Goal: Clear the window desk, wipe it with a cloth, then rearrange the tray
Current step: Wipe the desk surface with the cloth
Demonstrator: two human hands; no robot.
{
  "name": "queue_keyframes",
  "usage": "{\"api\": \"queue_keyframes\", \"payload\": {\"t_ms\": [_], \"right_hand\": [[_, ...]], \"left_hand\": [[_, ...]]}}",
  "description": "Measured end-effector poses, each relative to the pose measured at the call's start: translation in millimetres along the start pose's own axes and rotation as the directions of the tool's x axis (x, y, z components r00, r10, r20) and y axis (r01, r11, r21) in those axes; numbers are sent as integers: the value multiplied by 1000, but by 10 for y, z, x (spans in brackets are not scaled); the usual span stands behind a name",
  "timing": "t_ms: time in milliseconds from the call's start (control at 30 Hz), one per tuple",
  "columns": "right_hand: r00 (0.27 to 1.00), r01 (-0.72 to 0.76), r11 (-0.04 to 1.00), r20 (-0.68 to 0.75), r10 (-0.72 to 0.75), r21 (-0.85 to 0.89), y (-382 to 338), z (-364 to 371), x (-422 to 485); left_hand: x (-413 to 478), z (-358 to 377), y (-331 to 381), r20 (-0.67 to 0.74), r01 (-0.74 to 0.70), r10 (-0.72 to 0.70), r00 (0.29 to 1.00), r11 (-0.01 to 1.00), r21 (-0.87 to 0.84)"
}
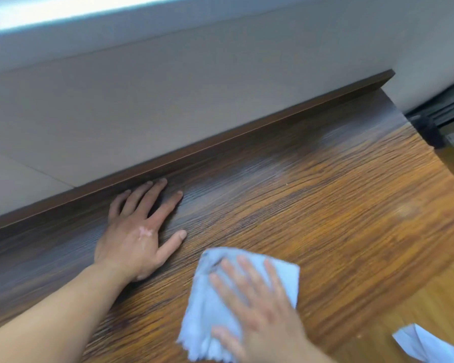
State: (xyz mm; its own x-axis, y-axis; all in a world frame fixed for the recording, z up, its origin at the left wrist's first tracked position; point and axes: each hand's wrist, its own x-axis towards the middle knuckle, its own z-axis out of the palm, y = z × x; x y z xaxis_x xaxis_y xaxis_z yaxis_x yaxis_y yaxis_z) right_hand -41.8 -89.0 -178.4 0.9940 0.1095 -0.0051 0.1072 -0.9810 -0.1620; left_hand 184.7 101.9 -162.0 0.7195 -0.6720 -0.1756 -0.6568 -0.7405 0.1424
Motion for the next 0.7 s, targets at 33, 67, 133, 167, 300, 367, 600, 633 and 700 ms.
{"api": "queue_keyframes", "payload": {"t_ms": [33,67,133,167,300,367,600,633,700], "right_hand": [[999,-49,999,1,49,3,287,-66,87],[989,-149,989,-6,149,1,617,-125,212],[911,-413,910,-23,413,-27,1340,-224,496],[843,-538,842,-31,537,-44,1673,-298,615],[551,-833,550,-5,835,60,2362,-506,857],[491,-868,491,-12,871,77,2073,-455,950],[904,-407,913,-136,404,5,-824,223,126],[931,-343,939,-138,337,-27,-1186,334,-44],[966,-231,968,-137,217,-99,-1479,462,-278]], "left_hand": [[3,1,-3,1,-1,1,1000,1000,11],[1,6,-10,4,-2,2,1000,1000,27],[0,14,-25,13,-3,2,1000,999,48],[1,13,-29,16,0,0,1000,999,49],[6,16,-25,9,14,-14,1000,999,44],[5,17,-23,-1,14,-14,1000,999,35],[1,52,-11,-61,15,-14,998,1000,18],[0,55,-15,-70,11,-9,998,1000,17],[-5,57,-19,-79,1,0,997,1000,12]]}}
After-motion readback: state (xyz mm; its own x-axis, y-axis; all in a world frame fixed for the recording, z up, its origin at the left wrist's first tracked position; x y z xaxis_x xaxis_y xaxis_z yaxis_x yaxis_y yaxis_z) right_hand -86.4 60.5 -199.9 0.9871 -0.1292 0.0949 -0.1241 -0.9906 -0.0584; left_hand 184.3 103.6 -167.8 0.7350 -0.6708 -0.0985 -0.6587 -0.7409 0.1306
